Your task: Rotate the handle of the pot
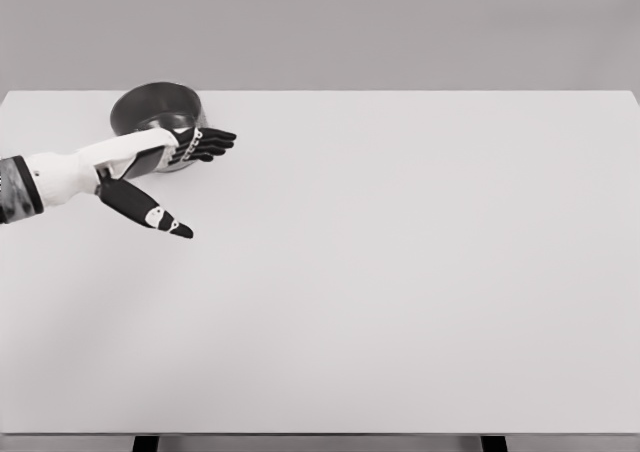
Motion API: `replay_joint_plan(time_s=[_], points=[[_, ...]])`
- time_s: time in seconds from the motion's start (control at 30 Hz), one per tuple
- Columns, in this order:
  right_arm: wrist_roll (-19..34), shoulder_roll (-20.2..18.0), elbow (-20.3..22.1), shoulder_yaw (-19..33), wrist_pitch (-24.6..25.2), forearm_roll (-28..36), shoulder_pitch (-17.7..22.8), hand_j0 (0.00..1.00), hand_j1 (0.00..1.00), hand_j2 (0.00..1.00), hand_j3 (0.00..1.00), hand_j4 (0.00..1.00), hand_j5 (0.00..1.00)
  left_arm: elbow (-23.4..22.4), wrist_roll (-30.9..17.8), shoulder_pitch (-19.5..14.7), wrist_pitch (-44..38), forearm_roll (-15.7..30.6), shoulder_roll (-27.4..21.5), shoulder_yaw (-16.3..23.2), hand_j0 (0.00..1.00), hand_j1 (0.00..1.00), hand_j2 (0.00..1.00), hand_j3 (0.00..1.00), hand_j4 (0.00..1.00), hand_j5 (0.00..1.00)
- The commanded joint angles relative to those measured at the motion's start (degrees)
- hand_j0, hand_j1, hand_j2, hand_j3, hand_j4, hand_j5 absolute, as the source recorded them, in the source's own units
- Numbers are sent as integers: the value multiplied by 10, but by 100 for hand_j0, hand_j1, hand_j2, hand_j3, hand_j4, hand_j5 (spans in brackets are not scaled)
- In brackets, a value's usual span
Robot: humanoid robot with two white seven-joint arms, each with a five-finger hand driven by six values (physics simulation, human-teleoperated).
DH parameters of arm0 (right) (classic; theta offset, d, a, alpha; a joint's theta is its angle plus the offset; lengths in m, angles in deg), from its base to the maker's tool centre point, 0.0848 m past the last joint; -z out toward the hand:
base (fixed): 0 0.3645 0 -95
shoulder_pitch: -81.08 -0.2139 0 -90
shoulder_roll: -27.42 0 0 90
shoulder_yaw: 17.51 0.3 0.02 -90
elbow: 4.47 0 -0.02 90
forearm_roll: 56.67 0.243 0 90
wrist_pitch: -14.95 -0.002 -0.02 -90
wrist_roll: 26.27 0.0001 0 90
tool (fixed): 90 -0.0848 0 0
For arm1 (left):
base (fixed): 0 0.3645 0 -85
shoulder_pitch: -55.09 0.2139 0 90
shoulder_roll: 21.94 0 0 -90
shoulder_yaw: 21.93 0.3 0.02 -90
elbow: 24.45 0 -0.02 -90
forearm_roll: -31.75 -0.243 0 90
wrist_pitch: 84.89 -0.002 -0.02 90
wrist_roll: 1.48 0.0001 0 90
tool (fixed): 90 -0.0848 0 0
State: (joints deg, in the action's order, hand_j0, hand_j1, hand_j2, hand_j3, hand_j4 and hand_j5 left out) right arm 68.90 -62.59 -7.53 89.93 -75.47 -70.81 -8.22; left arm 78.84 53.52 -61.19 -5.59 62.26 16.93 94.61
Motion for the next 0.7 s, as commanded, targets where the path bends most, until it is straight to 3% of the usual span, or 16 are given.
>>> replay_joint_plan(time_s=[0.0, 0.17, 0.4, 0.67], points=[[0, 0, 0, 0, 1, 0, 0, 100, 100, 100, 100, 100, 100, 0, 0, 0, -19, 19, -16, 24, 100, 100, 100, 100, 100, 100], [0, 0, 0, 0, 0, 0, 0, 100, 100, 100, 100, 100, 100, -7, 0, -3, -110, 16, -12, 27, 100, 100, 100, 100, 100, 100], [0, 0, 0, 0, 0, 0, 0, 100, 100, 100, 100, 100, 100, -50, 0, -4, -114, 12, -5, 48, 100, 100, 100, 100, 100, 100], [0, 0, 0, 0, 0, 0, 0, 100, 100, 100, 100, 100, 100, -61, 0, -2, -120, 12, -3, 50, 100, 100, 100, 100, 100, 100]])
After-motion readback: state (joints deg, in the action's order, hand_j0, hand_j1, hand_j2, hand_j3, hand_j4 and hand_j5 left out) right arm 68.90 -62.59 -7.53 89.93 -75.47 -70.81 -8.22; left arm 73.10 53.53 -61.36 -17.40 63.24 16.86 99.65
